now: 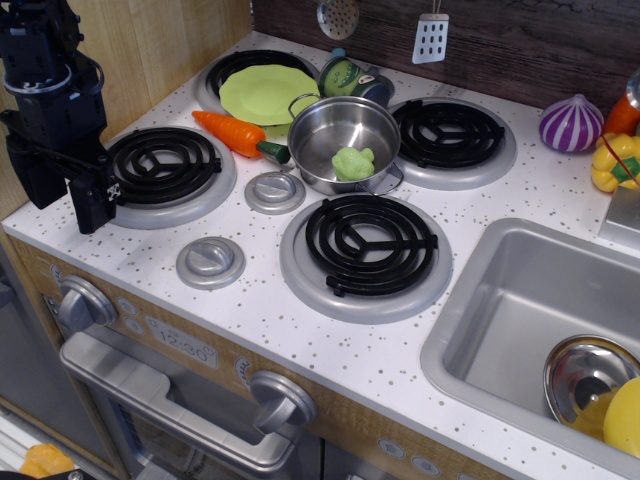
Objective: Take broccoli out of pan
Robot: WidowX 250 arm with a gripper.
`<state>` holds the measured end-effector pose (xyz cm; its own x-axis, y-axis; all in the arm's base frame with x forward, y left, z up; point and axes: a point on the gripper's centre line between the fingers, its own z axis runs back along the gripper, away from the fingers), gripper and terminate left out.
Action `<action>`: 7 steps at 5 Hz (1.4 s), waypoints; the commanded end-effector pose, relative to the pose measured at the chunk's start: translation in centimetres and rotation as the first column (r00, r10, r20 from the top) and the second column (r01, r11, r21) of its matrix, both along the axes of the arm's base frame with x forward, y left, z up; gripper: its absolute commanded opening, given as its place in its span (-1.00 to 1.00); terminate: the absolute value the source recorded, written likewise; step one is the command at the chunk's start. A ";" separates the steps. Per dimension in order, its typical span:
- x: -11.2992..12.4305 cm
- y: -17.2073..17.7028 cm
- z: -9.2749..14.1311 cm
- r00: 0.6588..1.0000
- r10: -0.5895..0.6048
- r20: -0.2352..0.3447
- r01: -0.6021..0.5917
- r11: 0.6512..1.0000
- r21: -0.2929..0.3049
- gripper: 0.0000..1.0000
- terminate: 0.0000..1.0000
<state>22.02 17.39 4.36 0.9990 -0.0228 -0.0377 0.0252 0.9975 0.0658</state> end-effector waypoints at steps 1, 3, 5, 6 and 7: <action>0.0 0.0 0.0 1.000 0.000 0.000 0.000 1.000 0.000 1.00 -1.00; 1.6 -7.4 4.7 0.989 0.107 0.104 -0.104 0.994 -0.029 1.00 -1.00; 8.2 -11.5 5.6 0.948 0.087 0.307 -0.095 0.995 0.011 1.00 -1.00; 12.6 -11.3 5.1 0.933 -0.008 0.360 -0.002 1.000 0.026 1.00 -1.00; 15.8 -11.5 4.3 0.916 -0.071 0.396 0.054 0.997 0.055 1.00 -1.00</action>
